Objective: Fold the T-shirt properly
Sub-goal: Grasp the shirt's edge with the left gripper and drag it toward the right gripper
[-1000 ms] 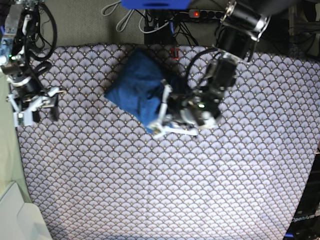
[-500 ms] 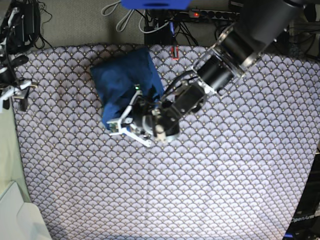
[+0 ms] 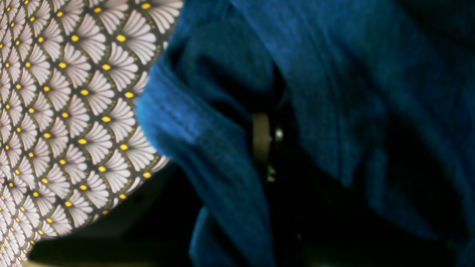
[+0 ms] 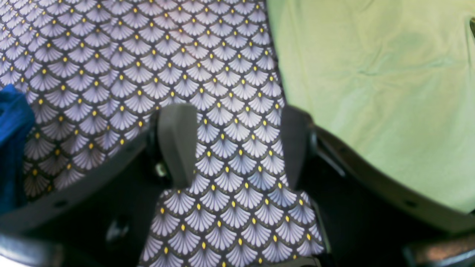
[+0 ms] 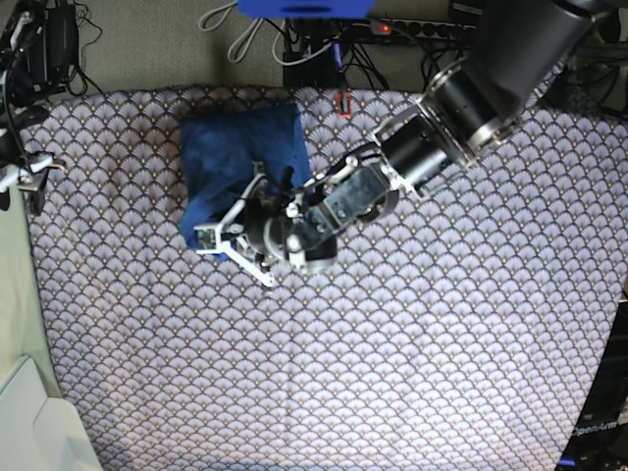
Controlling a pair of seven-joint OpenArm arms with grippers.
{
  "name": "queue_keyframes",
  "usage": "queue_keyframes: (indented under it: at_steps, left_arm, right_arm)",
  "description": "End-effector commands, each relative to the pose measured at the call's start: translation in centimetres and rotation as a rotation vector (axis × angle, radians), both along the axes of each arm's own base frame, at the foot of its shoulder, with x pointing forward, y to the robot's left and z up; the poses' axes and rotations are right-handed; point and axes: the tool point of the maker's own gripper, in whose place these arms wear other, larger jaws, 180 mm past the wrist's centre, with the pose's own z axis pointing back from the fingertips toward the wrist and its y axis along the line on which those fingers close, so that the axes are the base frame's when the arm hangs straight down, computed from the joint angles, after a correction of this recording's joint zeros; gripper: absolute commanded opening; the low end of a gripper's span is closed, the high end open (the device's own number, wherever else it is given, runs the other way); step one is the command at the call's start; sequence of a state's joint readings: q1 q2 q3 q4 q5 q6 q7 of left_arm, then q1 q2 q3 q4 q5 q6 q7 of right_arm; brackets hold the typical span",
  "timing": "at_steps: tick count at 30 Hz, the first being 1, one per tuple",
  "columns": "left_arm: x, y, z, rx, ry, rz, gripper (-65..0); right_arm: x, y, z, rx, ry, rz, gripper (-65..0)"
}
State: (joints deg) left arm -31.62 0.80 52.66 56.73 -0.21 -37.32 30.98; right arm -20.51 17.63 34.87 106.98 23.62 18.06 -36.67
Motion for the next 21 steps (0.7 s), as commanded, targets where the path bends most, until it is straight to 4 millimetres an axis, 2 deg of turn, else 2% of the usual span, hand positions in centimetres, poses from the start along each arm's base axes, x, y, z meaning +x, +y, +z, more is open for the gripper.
queue_keyframes:
  at_steps: [1, 9, 13, 16, 21]
  left_arm:
    - [-0.1, -1.8, 1.7, -0.059, -0.001, -0.040, -64.8]
    - [0.4, -1.9, 2.3, -0.061, -0.019, -0.044, -64.8]
    - [0.4, -3.0, 4.3, -0.105, -0.058, -0.069, -64.8]
    - [0.4, -2.9, 5.1, -0.118, -0.083, -0.083, -64.8]
    - [0.5, -2.7, 5.0, -0.116, -0.081, -0.078, -64.8]
  right_arm:
    - [0.6, -0.3, 1.6, -0.025, -0.049, 0.011, -28.5]
    - [0.9, 0.0, 1.5, -0.018, -0.055, 0.016, -28.5]
    - [0.8, -0.1, 1.4, -0.016, -0.052, 0.013, -28.5]
    - [0.7, -0.5, 0.6, -0.004, -0.033, 0.000, -28.5]
    - [0.4, -0.8, -0.1, 0.007, -0.018, -0.010, -28.5]
